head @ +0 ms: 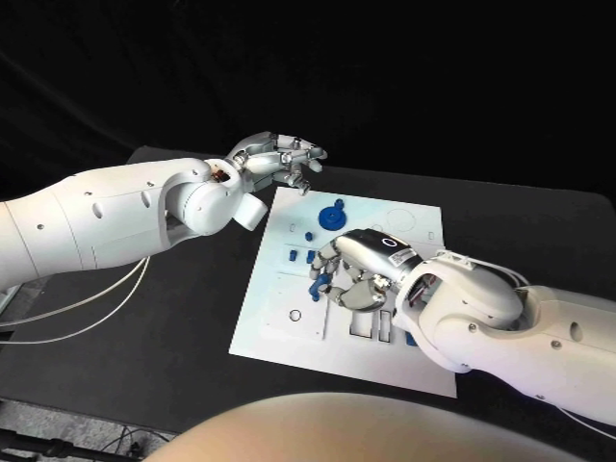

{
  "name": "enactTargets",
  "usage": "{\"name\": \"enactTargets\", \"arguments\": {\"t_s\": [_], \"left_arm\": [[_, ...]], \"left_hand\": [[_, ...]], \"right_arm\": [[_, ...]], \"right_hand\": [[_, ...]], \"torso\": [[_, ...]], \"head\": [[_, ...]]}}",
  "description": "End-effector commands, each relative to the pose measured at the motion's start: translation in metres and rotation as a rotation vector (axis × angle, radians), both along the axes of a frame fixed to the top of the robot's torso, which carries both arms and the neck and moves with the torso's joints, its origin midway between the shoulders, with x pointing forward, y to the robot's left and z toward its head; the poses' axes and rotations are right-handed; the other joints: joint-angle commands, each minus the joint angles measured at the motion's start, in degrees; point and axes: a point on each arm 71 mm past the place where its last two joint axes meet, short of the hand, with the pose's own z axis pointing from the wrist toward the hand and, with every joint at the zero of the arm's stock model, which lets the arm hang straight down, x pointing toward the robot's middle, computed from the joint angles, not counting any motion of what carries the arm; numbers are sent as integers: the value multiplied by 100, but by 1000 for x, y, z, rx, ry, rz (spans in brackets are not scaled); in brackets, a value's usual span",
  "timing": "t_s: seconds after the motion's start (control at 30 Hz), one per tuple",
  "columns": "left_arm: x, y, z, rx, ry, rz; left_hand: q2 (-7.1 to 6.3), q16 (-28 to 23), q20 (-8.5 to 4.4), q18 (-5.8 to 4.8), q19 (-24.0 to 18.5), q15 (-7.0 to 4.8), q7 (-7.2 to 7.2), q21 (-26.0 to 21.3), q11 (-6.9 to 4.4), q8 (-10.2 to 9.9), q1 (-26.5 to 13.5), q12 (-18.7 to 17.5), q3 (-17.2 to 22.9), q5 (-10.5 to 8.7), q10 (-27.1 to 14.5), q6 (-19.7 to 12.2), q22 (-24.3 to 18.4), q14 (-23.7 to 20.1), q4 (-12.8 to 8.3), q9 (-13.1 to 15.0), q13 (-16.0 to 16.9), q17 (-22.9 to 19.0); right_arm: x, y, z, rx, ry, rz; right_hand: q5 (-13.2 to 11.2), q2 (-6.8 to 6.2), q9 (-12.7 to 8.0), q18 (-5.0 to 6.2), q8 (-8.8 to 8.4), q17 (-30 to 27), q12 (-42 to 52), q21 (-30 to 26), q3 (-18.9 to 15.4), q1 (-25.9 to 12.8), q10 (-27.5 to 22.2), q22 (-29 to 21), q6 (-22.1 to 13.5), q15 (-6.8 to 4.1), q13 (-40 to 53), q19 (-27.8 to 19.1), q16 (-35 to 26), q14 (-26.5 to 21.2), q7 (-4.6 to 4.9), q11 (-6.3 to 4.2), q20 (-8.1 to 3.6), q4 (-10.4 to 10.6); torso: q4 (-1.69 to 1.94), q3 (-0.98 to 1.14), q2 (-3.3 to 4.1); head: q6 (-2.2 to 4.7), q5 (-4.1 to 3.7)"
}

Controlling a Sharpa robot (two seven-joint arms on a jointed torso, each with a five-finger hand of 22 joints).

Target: Assemble the parts on the task board

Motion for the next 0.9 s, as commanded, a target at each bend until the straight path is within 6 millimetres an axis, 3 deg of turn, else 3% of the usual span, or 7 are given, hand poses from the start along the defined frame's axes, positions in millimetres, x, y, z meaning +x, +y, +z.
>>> {"name": "enactTargets", "arguments": {"t_s": [0.03,0.13,0.3,0.9], "left_arm": [[0,-5,1,-10,-2,-27],[0,-6,0,-11,-2,-30],[0,-8,0,-12,0,-34],[1,-9,0,-11,3,-38]], "left_hand": [[10,-26,26,45,-23,19,0,-26,20,23,43,-18,-1,-37,-8,-45,-5,-29,48,8,-5,-5],[11,-28,27,47,-28,20,1,-36,21,25,43,-18,-2,-37,-9,-45,-9,-32,51,9,-5,-8],[13,-28,28,46,-29,21,1,-35,21,27,44,-18,-4,-37,-10,-46,-9,-33,54,11,-5,-5],[15,-31,29,47,-32,22,2,-38,22,30,43,-18,-7,-37,-11,-48,-11,-37,60,13,-6,-9]], "right_arm": [[-7,11,-4,2,-16,61],[-11,20,-9,1,-10,85],[-12,26,-17,-17,-1,95],[-11,35,-39,-109,19,102]], "right_hand": [[37,-5,376,-66,139,-3,-18,-20,33,46,107,2,18,-24,10,-23,6,255,-36,-100,-23,-11],[40,-6,377,-67,139,-5,-19,-17,35,46,105,6,17,-24,11,-22,5,255,-35,-99,-23,-13],[47,-9,381,-68,138,-2,-23,-15,38,44,101,9,10,-23,14,-22,7,255,-32,-97,-22,-17],[49,-18,388,-66,138,-7,-27,-24,40,42,97,3,3,-20,19,-28,5,254,-29,-94,-21,-26]], "torso": [[0,-9,5],[-9,-8,7],[-7,-2,3],[-11,1,3]], "head": [[1,52],[1,120],[1,168],[1,185]]}}
